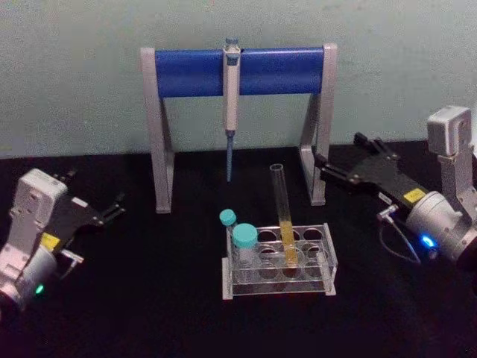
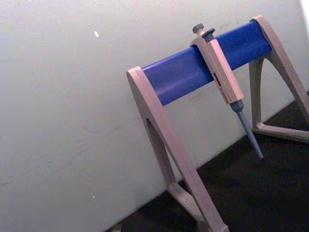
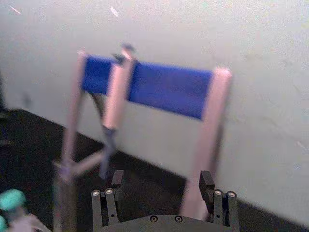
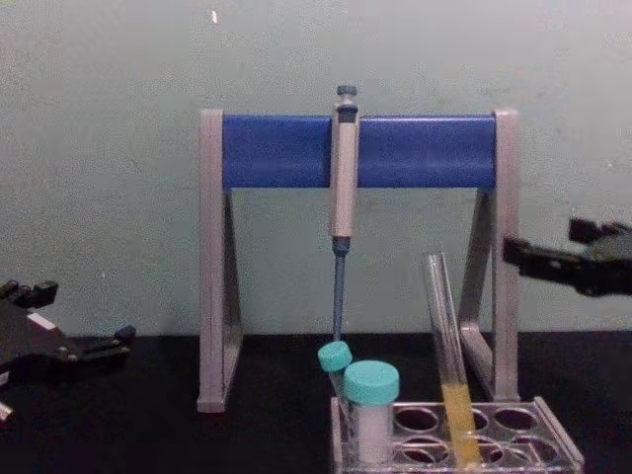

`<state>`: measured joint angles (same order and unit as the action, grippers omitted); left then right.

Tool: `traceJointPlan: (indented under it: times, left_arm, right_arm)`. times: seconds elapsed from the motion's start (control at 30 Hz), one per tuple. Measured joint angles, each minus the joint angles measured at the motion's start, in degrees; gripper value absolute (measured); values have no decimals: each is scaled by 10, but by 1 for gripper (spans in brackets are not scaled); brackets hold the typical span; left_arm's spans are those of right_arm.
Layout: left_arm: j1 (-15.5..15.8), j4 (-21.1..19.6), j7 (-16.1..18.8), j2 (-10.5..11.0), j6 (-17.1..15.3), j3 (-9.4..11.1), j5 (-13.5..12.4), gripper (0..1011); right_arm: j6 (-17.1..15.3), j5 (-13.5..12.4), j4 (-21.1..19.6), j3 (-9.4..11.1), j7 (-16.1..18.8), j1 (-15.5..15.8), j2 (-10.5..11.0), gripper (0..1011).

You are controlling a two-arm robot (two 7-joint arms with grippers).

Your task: Pick up the test tube from the test tube rack, shake it, then place it back into the test tube rack.

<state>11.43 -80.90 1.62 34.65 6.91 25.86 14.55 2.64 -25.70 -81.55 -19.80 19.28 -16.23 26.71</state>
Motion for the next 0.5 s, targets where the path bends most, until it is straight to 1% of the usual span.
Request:
traceJointPlan:
  times: [0.03, 0.13, 0.17, 0.23, 0.37, 0.5]
  left_arm:
    - [0, 0, 0, 0, 0, 0, 0, 1001]
    - [0, 0, 0, 0, 0, 0, 0, 1001]
    - [0, 0, 0, 0, 0, 0, 0, 1001]
    - [0, 0, 0, 0, 0, 0, 0, 1001]
    - [0, 0, 0, 0, 0, 0, 0, 1001]
    - [0, 0, 0, 0, 0, 0, 0, 1001]
  right_arm:
    - [-17, 8, 0, 2, -17, 2, 0, 1000]
    - [-41, 18, 2, 3, -34, 3, -1, 1000]
    - [-56, 23, 4, 4, -40, 4, -1, 1000]
    - [-74, 28, 8, 4, -47, 6, -3, 1000]
    - [-99, 36, 14, 4, -52, 6, -6, 1000]
    - [-111, 39, 21, 6, -52, 6, -10, 1000]
